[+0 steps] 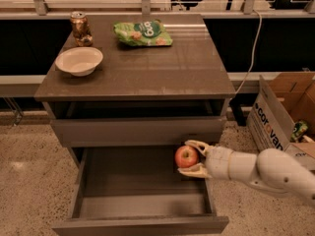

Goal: Pick apple from middle drawer and place on counter

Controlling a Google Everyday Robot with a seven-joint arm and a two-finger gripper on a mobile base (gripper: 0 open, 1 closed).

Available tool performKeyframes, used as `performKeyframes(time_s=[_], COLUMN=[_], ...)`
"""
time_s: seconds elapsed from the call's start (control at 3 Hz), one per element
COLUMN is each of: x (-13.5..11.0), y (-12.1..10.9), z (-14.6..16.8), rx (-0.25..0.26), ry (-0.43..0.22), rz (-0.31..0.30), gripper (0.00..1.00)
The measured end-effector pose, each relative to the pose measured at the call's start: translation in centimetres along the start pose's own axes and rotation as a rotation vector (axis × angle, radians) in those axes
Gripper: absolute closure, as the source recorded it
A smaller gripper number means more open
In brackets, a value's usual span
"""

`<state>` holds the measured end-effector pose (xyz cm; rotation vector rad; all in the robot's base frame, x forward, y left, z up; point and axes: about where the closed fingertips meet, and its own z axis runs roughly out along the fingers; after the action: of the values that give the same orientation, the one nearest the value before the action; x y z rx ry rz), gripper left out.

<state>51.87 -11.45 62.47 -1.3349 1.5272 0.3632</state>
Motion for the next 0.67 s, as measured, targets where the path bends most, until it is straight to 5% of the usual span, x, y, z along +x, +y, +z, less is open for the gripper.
performKeyframes(time_s=[0.33,0.67], x=[-5.1,-8.9], y=[-2.4,-5.3], z=[-5.8,-9.0], rx=[-0.039,-0.096], ry=[0.031,0.020], rz=[-0.153,-0.203], gripper=[1.00,1.00])
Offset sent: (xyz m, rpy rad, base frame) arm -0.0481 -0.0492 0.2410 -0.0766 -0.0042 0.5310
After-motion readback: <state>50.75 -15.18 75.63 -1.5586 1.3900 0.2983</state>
